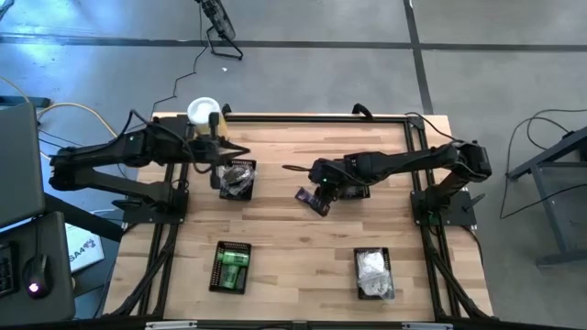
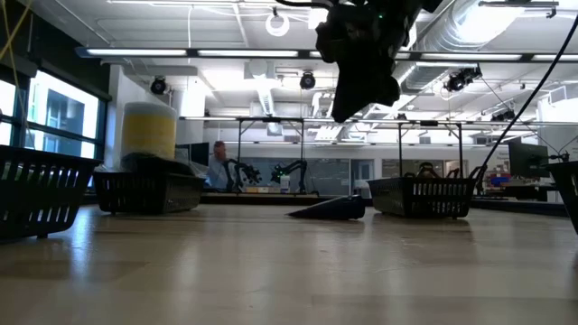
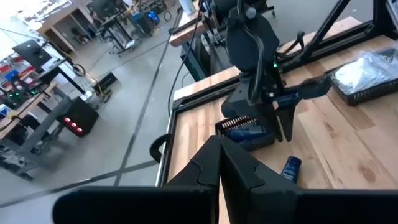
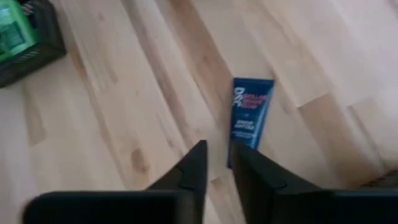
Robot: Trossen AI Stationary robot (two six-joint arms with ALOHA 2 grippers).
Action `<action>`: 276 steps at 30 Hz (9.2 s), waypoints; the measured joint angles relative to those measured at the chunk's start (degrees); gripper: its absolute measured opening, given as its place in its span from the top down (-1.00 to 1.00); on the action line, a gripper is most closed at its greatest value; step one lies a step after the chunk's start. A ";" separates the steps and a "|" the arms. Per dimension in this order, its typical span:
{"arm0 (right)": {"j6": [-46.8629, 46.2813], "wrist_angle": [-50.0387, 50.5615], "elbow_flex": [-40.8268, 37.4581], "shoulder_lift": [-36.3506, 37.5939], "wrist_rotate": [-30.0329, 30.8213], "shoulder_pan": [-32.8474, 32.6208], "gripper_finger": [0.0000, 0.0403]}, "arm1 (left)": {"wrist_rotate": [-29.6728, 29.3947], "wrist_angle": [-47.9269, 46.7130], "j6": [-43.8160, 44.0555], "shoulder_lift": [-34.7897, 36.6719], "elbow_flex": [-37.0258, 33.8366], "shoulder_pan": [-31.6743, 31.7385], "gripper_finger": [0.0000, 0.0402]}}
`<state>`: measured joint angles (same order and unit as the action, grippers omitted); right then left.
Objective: Pick & Place Travel size toiletries
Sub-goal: Put the blue shave cream into the top right black basket, then return to Home Position
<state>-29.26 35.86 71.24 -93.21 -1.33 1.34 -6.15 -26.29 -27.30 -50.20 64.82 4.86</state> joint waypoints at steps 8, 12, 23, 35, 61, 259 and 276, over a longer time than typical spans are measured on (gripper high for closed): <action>1.03 -0.67 -0.07 -1.33 3.98 -0.02 -0.07 | -0.87 -1.33 -0.08 0.46 0.00 0.00 1.00; -1.43 -0.42 0.02 -2.87 4.05 -0.04 -0.32 | -0.90 -1.36 -0.08 0.09 0.01 0.00 1.00; -1.86 9.12 4.28 -10.78 0.85 -0.10 -0.29 | -1.09 -1.01 0.09 0.09 0.02 0.00 1.00; -0.78 16.74 12.50 -18.64 2.32 0.65 -0.29 | -1.07 -1.33 0.53 0.09 0.00 0.00 1.00; -0.47 13.89 12.15 -23.08 -0.52 0.42 -0.25 | -0.81 -2.62 0.56 0.09 0.02 0.00 1.00; 11.42 -9.22 -3.16 22.59 4.25 -4.57 0.99 | 0.14 1.43 -4.58 -3.37 -9.25 -4.91 1.00; 11.07 -7.48 -8.59 37.91 18.79 -10.00 0.99 | -3.65 2.07 -8.50 31.16 -24.94 -6.03 1.00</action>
<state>-18.19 28.38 62.65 -55.30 17.47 -8.66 -9.80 -24.22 -35.79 -19.03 39.87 -1.17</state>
